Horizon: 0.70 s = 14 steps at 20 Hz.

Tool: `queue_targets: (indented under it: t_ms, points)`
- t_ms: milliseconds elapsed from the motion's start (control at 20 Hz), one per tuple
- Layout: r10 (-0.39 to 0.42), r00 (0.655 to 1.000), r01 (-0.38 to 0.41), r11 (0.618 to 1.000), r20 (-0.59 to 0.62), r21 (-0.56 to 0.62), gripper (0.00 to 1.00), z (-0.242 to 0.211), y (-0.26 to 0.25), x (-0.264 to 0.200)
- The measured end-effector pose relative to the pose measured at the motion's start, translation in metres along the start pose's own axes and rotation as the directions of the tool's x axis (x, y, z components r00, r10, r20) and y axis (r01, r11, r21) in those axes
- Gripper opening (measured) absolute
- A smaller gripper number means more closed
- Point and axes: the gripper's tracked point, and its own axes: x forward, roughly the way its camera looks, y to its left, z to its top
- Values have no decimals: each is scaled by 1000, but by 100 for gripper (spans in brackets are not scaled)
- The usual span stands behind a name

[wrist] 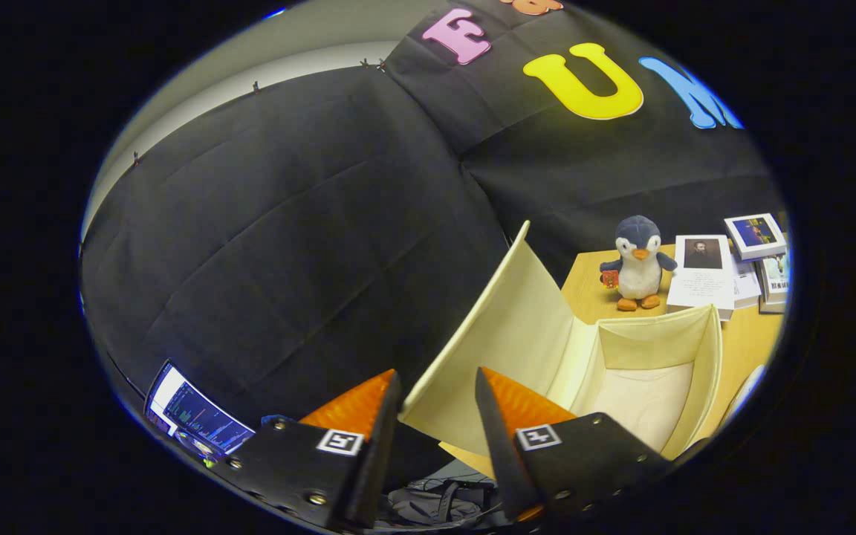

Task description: Open the storage box then place both shoes into the box .Put the left shoe in first, then the right shoe, with the right side of both shoes facing outward in a uniform manner.

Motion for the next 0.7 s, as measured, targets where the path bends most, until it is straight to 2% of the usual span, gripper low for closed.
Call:
queue_targets:
  t_ms: [50, 100, 350, 700]
  points:
    - [-6, 1000, 6, 1000, 9, -7, 74, 1, -2, -1]
    - [-15, 1000, 15, 1000, 22, -11, 98, 4, -4, -2]
    - [-136, 987, 140, 989, 83, -54, 97, 16, -52, -28]
    - [-325, 934, 338, 939, 144, -68, 97, 35, -136, -97]
